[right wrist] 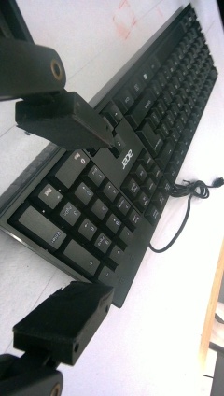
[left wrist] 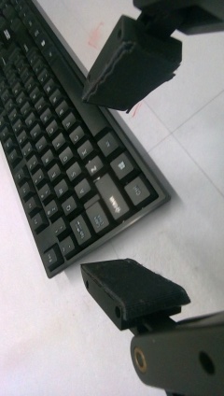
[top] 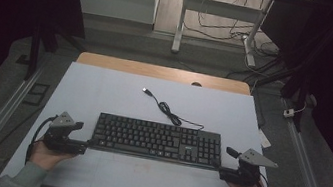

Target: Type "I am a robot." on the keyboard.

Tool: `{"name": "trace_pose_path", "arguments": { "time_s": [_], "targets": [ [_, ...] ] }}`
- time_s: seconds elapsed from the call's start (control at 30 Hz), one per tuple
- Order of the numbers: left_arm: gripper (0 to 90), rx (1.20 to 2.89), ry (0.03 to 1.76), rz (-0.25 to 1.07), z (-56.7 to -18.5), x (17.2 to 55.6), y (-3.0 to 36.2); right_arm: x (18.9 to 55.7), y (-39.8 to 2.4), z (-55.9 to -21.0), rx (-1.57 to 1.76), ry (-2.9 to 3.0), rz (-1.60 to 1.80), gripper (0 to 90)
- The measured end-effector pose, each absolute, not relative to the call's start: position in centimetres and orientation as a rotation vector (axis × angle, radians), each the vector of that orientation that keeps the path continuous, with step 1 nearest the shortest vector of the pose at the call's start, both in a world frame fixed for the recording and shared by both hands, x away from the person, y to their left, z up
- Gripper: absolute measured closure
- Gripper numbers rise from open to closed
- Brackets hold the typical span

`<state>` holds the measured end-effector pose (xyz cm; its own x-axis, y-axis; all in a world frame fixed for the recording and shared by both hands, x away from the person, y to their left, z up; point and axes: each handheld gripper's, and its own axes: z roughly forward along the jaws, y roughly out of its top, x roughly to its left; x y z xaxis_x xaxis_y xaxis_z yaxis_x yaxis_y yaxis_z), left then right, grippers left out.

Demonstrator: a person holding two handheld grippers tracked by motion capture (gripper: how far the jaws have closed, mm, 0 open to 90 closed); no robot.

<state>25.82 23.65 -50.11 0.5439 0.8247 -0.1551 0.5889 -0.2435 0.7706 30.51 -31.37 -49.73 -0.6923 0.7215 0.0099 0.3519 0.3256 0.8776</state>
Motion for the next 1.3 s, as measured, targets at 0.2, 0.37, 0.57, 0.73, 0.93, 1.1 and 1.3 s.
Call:
{"name": "trace_pose_path", "arguments": {
  "time_s": [0.2, 0.37, 0.57, 0.73, 0.93, 1.1, 1.3],
  "targets": [
    [17.7, 1.924, 1.154, 0.335, -50.2, 25.7, 24.1, 30.5, -31.3, -49.8, 0.954, 2.219, 1.321, 24.0],
    [18.0, 1.923, 1.151, 0.341, -50.3, 25.9, 24.1, 30.1, -30.7, -49.8, 0.939, 2.238, 1.314, 25.3],
    [18.7, 1.932, 1.136, 0.330, -50.5, 26.0, 24.0, 30.1, -29.9, -49.6, 0.930, 2.249, 1.304, 25.9],
    [19.9, 1.928, 1.129, 0.334, -50.6, 26.2, 24.0, 30.4, -29.6, -49.7, 0.937, 2.263, 1.299, 27.5],
    [21.3, 1.932, 1.108, 0.337, -50.7, 26.3, 23.6, 30.4, -29.1, -49.5, 0.929, 2.271, 1.304, 29.8],
    [22.3, 1.926, 1.100, 0.355, -50.6, 26.2, 23.5, 30.3, -27.9, -49.1, 0.896, 2.271, 1.350, 37.3],
    [25.5, 1.919, 1.079, 0.371, -50.6, 26.1, 23.6, 30.7, -25.7, -48.6, 0.844, 2.312, 1.334, 58.3]
  ]
}}
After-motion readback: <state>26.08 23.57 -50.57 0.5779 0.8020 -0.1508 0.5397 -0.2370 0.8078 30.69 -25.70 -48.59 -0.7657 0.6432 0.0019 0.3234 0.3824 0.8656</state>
